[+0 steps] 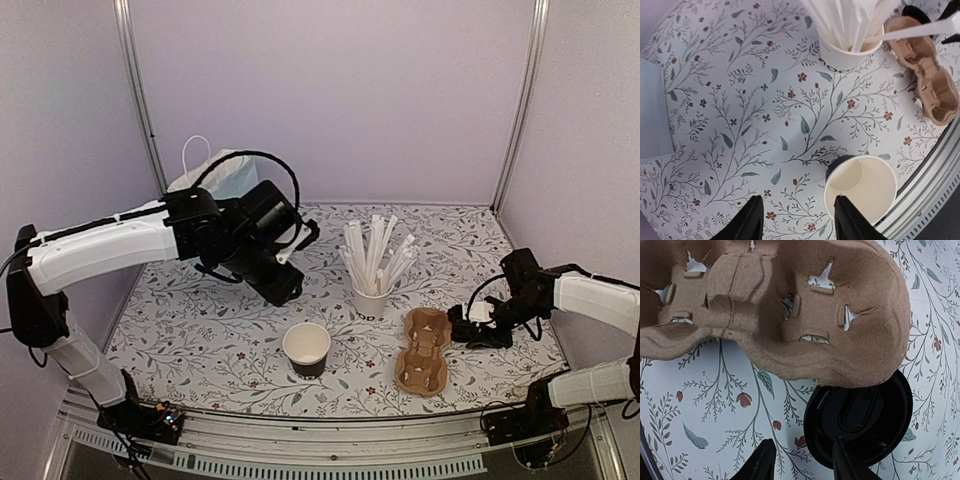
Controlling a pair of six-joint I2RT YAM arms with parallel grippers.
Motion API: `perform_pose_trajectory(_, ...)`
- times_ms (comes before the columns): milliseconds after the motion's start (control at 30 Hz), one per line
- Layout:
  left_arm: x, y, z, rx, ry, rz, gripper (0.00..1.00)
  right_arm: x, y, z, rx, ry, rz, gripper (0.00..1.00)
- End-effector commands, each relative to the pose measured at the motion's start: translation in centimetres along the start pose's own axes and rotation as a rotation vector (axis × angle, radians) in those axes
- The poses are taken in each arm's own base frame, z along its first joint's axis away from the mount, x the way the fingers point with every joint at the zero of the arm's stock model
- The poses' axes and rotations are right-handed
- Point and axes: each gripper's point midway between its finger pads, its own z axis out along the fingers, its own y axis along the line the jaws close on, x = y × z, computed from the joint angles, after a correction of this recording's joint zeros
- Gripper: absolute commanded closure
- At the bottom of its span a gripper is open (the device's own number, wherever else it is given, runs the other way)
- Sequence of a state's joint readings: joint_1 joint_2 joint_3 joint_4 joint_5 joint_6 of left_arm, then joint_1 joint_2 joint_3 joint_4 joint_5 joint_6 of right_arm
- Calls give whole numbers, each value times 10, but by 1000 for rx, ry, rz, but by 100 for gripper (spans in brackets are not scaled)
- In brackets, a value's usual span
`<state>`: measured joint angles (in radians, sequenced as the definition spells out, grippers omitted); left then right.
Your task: Pack the takeout coffee
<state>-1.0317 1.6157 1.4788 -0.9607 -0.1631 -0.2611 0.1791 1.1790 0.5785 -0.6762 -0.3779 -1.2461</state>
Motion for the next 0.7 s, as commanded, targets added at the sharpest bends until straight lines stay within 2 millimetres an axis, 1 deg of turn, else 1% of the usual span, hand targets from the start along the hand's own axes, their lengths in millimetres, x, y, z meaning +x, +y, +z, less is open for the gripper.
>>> perform_pose_trajectory(0,-42,28,-46,-123,-302,-99,49,0,-4,5,23,48,-47,59)
perform_pose_trajectory(67,-48,32,-60,-123,-375,-123,49,2,-5,7,28,62,-51,59)
perform_pose_trajectory(133,-53,35,-73,-121,-445,-146,50,5,-6,9,32,78,-52,62)
perform_pose_trajectory(200,-53,40,-82,-131,-488,-167,52,5,-5,10,26,84,-53,64)
perform_pose_trajectory(267,-51,50,-95,-177,-549,-205,53,5,-4,12,20,85,-53,66)
perform_pose_trajectory(333,-51,53,-109,-170,-630,-221,54,5,-3,15,17,91,-54,69)
perform_pose_trajectory(400,-51,51,-119,-133,-700,-221,54,6,-3,17,19,100,-57,70)
perform_pose_trajectory(533,-49,49,-130,-92,-789,-212,54,7,-2,21,14,118,-62,73)
perform_pose_trajectory(667,-47,52,-133,-101,-800,-214,55,9,-1,26,-4,134,-56,77)
